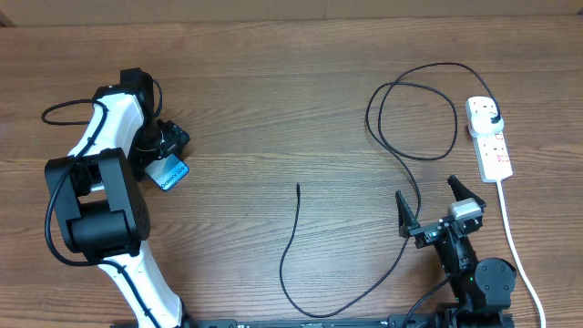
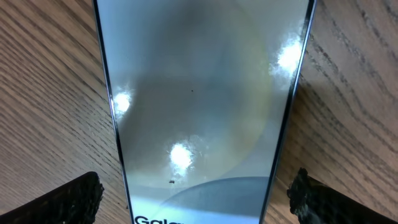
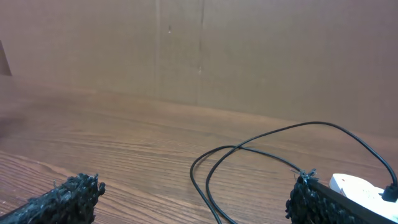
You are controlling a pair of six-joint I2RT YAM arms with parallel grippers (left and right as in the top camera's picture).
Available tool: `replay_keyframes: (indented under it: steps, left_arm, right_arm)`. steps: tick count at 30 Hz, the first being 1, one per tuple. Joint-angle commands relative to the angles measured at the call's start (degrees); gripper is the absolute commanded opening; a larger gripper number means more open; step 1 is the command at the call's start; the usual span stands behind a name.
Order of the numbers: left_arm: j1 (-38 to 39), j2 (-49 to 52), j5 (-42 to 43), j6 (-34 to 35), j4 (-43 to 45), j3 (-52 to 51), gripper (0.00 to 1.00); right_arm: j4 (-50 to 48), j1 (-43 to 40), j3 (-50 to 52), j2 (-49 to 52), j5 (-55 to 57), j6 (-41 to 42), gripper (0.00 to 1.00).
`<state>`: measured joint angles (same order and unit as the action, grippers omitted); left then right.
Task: Plug charger to phone and switch on socket
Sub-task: 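Close the left gripper on the phone's long edges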
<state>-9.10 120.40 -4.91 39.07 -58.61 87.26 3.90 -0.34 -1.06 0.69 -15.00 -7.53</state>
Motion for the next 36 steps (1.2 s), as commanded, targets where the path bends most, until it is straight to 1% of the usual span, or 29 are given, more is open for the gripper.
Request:
replay_keyframes:
  steps: [1, 9, 21, 36]
  left_arm:
    - [-0.31, 0.42, 1.11, 0.37, 0.11, 1.07, 1.0]
    - [-0.35, 0.46, 1.97, -0.07, 0.22, 1.97, 1.0]
    - [-2.32, 0.46, 1.75, -1.01, -2.62, 3.67, 1.0]
    - [-2.6, 1.14, 1.33, -2.45, -2.1, 3.67, 1.0]
  right_arm:
    - [-0.35, 0.33, 0.61, -0.52, 0.35, -0.07, 1.0]
    - [-0.35, 0.33, 0.59, -0.52, 0.33, -0.07, 1.0]
    - [-0.35, 0.33, 0.61, -0.52, 0.33, -0.07, 1.0]
    - [-0.35, 0.33, 0.61, -0.52, 0.33, -0.07, 1.0]
